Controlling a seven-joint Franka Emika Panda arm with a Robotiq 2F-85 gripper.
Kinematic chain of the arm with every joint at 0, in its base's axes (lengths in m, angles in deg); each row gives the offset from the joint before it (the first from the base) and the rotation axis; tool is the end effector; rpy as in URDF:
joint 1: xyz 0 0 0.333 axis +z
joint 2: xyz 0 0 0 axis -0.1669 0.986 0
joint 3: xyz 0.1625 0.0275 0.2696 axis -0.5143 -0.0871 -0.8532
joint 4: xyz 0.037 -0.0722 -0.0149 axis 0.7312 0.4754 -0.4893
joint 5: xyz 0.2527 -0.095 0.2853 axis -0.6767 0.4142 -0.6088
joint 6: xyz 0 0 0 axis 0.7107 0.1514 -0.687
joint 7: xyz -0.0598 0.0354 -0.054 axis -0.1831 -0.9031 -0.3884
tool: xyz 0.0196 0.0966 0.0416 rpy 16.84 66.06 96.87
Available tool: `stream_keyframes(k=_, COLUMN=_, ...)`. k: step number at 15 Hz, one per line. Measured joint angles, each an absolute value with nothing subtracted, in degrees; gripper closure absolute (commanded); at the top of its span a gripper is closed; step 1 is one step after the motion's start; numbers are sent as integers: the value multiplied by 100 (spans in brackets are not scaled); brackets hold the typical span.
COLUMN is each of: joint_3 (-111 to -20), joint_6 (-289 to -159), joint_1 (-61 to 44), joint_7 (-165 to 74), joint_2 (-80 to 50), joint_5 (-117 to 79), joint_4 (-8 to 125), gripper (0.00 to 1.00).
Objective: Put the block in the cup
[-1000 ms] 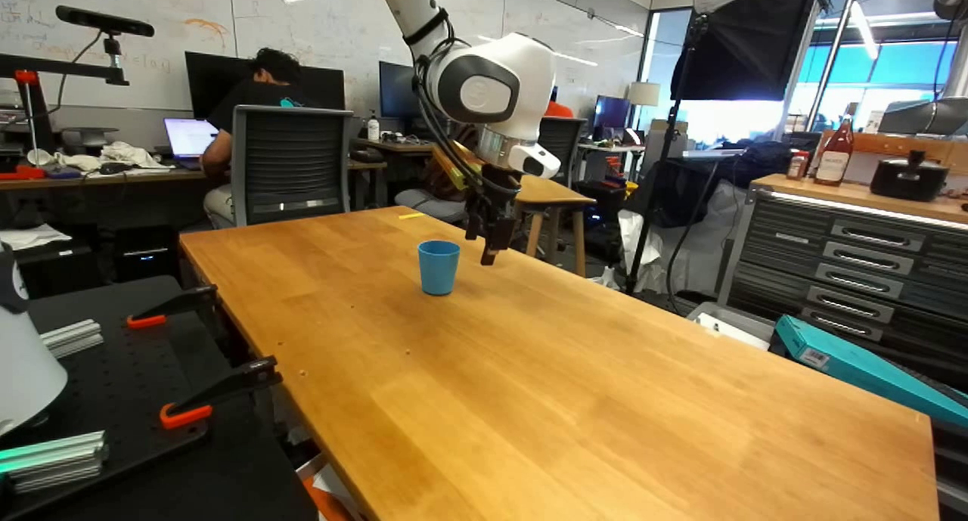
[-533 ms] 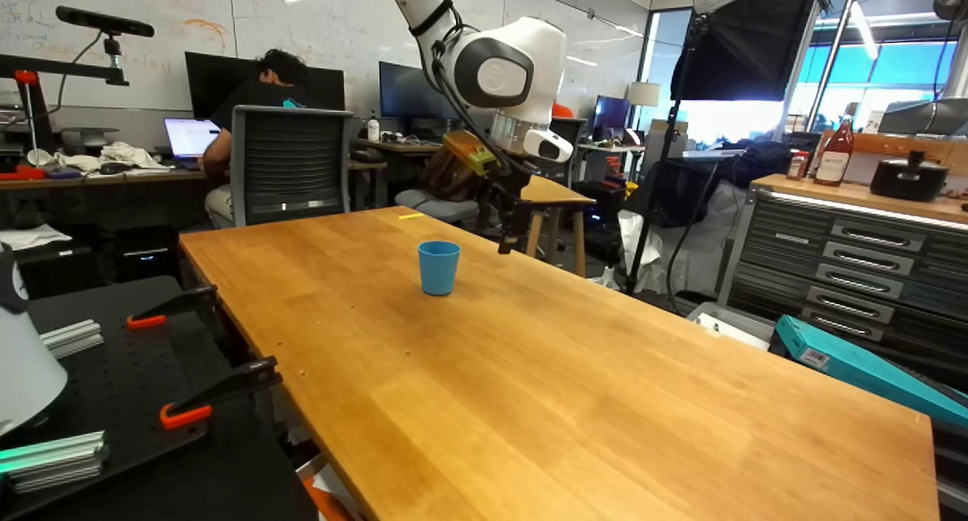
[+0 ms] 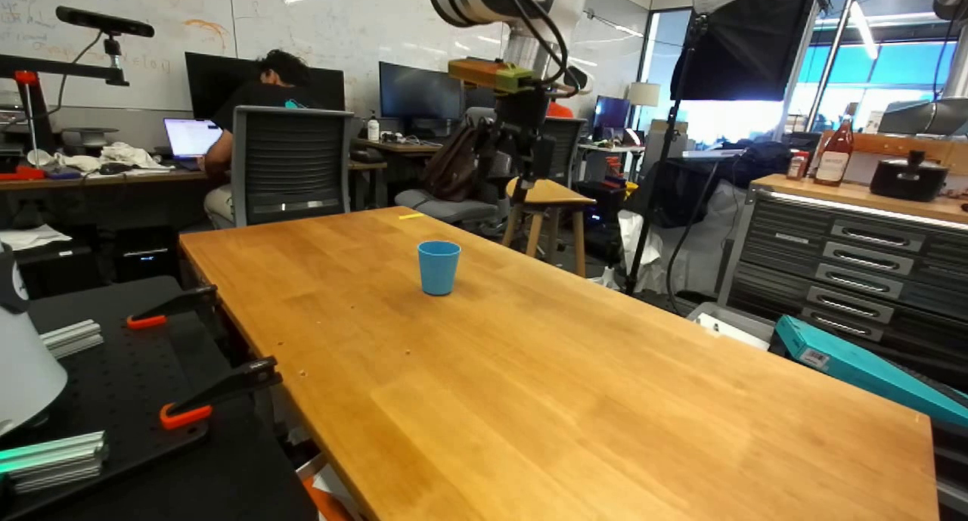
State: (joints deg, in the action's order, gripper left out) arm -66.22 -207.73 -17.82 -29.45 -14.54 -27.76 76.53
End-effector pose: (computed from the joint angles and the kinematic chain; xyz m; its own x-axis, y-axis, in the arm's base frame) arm 0.5864 -0.1146 0.3263 0.9893 -0.0523 -0.1359 -0.0652 -0.9936 -0.0922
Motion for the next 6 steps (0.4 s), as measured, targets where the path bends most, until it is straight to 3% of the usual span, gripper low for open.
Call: stream_keyframes(k=6, joint_3=-6581, joint_6=-20283, joint_1=-1831, joint_7=-2465, joint_2=-2053, joint_5=-2713, joint_4=7661, gripper=0)
